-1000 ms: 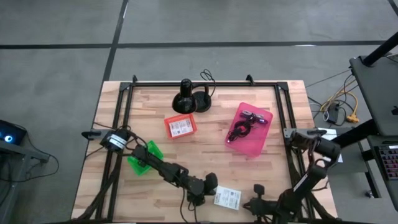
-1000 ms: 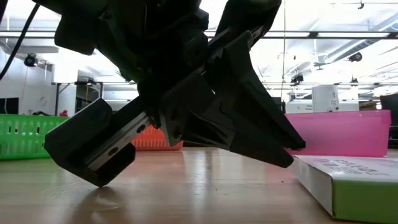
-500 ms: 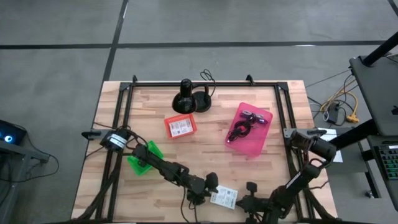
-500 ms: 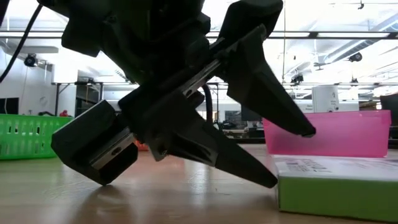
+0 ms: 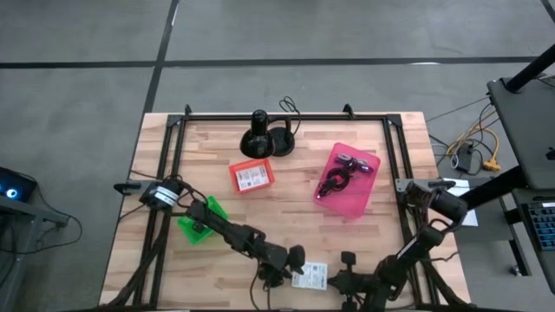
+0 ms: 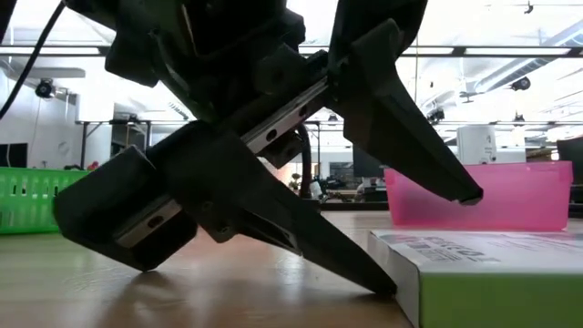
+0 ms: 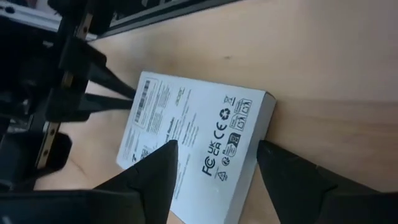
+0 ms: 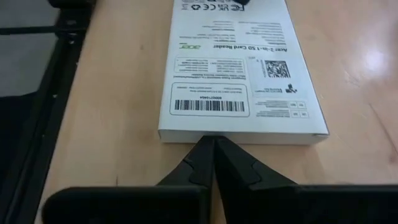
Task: Pick and place items into bin
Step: Stack the card reader box on top of the card reader box in the orange bin
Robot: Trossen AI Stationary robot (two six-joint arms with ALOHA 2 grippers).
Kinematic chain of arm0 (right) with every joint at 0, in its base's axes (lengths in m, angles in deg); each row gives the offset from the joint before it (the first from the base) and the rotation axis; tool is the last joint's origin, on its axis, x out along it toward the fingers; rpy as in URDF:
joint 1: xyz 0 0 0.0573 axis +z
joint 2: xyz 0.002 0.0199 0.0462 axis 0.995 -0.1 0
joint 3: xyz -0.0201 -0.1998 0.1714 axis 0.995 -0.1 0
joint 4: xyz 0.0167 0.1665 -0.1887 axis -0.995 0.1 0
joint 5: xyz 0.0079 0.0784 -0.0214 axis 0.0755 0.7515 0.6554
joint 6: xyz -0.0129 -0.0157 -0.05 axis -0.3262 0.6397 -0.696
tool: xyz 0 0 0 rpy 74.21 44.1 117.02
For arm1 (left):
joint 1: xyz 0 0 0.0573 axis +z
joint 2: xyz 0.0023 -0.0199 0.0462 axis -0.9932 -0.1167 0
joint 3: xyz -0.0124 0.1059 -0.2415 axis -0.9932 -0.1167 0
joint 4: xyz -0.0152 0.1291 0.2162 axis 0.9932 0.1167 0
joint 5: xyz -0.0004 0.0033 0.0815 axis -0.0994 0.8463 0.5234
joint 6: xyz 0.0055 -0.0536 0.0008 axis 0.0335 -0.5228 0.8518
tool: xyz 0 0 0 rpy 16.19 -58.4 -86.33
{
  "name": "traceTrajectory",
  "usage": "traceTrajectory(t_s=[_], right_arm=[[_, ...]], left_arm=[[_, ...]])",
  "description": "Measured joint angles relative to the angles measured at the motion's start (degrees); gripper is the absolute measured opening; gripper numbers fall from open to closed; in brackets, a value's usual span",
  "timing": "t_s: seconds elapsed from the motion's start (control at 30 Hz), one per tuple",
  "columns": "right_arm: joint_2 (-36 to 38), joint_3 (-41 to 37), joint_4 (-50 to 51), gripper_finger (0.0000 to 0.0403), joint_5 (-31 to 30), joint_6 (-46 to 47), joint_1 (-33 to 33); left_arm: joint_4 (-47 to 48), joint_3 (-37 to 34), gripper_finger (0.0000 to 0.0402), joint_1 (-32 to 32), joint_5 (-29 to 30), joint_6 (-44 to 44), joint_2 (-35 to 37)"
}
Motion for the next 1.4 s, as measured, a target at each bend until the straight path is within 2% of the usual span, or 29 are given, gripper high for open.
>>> traceTrajectory(t_s=[0.17, 0.4, 0.83, 1.4], right_arm=[[-0.02, -2.97, -10.54, 0.0008, 1.96, -7.37, -1.94], [-0.02, -4.38, -15.42, 0.0008, 3.91, -9.74, -3.2], [-0.13, -4.99, -18.04, 0.0008, 2.6, -10.92, -3.32], [-0.26, -5.27, -20.18, 0.0008, 2.6, -12.11, -3.32]], left_arm=[[-0.32, 0.4, 0.0208, 0.0, -1.02, 0.66, -0.01], [-2.68, 0.95, 0.0208, -0.15, -2.37, 1.79, -0.04], [-3.07, 3.74, 0.0208, 0.24, -4.18, 1.98, 0.05], [-1.97, 3.44, 0.0208, 0.26, -2.45, 3.92, 2.57]])
